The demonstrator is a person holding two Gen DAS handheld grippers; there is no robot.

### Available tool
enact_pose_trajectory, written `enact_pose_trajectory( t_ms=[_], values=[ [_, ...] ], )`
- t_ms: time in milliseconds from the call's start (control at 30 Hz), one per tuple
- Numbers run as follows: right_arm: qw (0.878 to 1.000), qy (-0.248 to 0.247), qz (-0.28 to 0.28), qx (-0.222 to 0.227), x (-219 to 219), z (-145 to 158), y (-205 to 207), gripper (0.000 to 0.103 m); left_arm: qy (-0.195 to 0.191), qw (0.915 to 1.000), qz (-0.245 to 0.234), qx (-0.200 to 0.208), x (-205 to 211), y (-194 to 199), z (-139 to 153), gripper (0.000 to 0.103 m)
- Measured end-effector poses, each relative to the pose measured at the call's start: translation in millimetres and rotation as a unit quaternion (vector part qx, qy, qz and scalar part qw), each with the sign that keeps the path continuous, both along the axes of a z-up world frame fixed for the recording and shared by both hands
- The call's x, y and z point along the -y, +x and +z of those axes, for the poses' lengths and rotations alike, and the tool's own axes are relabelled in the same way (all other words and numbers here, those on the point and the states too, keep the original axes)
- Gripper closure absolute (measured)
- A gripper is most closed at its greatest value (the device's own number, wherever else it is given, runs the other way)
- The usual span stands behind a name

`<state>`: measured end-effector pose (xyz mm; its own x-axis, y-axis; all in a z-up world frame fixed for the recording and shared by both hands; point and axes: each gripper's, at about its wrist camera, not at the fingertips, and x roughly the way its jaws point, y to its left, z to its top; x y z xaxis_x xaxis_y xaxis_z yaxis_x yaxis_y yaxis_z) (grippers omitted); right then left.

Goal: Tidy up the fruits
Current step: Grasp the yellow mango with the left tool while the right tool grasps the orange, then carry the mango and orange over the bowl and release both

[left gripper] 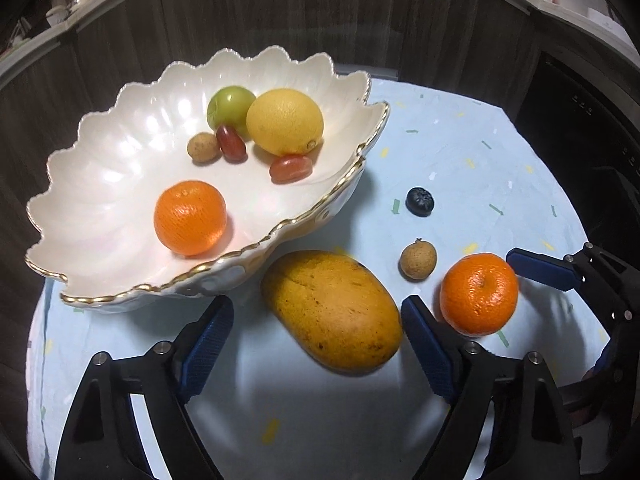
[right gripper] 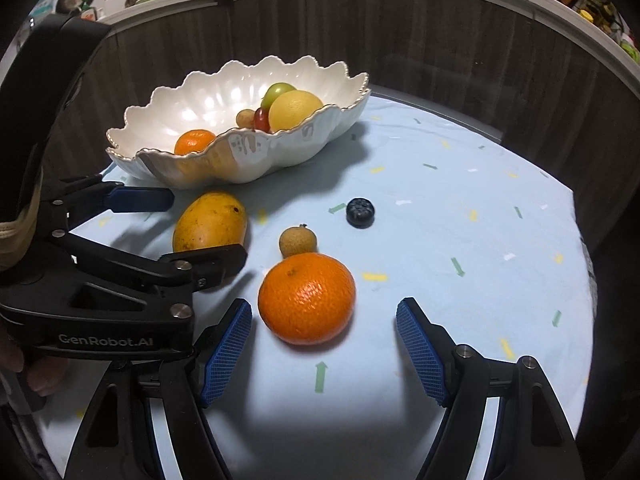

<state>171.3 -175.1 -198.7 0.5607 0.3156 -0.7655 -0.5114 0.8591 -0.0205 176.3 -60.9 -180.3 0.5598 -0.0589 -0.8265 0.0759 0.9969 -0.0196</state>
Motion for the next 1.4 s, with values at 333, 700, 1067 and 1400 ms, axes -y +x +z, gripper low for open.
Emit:
enact_pose_trajectory(
  t_ms=[333,700,1067,1400],
  values=[
    [1.000,-0.003,0.014,-0.015,-7,-5,6,0.049,-0.024,0.9996,0.000,-0.013,0,3,-5,0.033],
    [1.000,0.007,-0.006,-0.017,1,-1,1,0.057,-0.017,0.9998,-0.010,-0.005,4,-4,-2,0.043],
    [0.999,0.011,-0.028,-0.010,8,10,-15,0.057,-0.017,0.9995,-0.026,-0.002,0,-23,3,0.045],
    [0.999,0.022,-0.039,-0.007,6,18,-28,0.057,-0.015,0.9993,-0.035,0.005,-7,-38,11,0.047]
  ],
)
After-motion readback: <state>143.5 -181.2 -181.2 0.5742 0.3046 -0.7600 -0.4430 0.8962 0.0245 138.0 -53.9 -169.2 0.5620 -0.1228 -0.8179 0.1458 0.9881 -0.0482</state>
